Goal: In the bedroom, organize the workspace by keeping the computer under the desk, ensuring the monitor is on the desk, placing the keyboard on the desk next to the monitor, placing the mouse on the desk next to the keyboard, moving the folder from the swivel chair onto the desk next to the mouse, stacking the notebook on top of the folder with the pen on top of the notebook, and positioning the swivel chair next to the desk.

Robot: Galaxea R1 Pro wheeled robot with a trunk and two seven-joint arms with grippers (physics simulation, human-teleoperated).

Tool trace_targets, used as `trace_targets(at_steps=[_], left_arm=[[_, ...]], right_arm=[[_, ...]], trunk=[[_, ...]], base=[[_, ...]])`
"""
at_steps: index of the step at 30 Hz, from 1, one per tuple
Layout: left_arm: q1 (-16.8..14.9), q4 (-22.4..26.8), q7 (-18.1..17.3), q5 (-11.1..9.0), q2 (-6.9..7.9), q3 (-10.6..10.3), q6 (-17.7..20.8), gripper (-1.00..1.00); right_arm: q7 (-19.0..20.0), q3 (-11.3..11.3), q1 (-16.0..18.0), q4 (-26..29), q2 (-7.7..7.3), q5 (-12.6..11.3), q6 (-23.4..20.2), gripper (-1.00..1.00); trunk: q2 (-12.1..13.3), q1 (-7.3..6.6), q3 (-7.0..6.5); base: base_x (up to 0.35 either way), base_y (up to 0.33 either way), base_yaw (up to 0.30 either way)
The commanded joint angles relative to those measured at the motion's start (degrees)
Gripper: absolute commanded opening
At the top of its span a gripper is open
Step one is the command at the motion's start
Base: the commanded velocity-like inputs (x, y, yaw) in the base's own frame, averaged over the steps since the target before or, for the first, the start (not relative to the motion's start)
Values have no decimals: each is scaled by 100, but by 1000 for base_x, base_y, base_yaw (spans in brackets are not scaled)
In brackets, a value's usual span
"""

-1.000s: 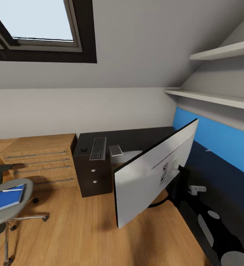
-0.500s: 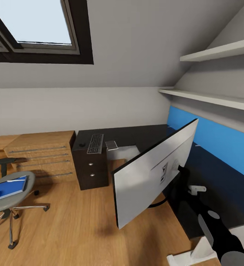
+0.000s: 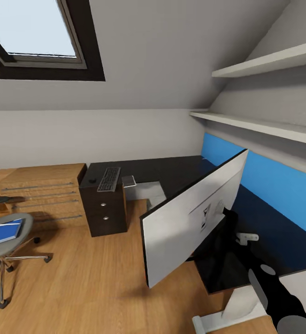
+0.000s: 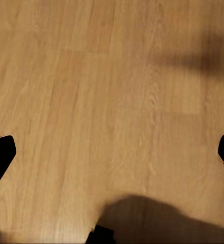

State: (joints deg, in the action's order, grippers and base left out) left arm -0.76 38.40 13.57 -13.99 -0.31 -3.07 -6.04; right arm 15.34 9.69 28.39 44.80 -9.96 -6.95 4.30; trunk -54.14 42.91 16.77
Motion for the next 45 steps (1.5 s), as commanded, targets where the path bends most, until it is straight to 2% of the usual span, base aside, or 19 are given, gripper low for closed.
trace_targets(at_steps=[1, 12, 20, 29, 39, 45], left_arm=[[-3, 0, 40, -60, 4, -30, -27, 100], [-3, 18, 47, -60, 29, -21, -29, 100], [-3, 27, 66, -73, 83, 7, -138, 100], [-3, 27, 67, -77, 84, 8, -135, 100], [-3, 27, 70, -77, 86, 8, -133, 100], [-3, 27, 73, -77, 84, 8, -126, 100]], right_arm=[[55, 24, 8, 3, 3, -87, 10, -100], [59, 16, 8, 10, 3, -87, 10, -100], [59, 16, 8, 10, 3, -87, 10, -100], [57, 16, 8, 7, 3, -87, 10, -100], [57, 16, 8, 2, 8, -87, 10, -100], [57, 16, 8, 2, 7, -87, 10, -100]], trunk=[[-6, 0, 6], [-6, 0, 6], [-6, 0, 6], [-6, 0, 6], [-6, 0, 6], [-6, 0, 6]], base=[[0, -346, 0], [0, -266, 0], [143, -291, 0], [35, -56, 0], [0, -249, 0], [0, -42, 0]])
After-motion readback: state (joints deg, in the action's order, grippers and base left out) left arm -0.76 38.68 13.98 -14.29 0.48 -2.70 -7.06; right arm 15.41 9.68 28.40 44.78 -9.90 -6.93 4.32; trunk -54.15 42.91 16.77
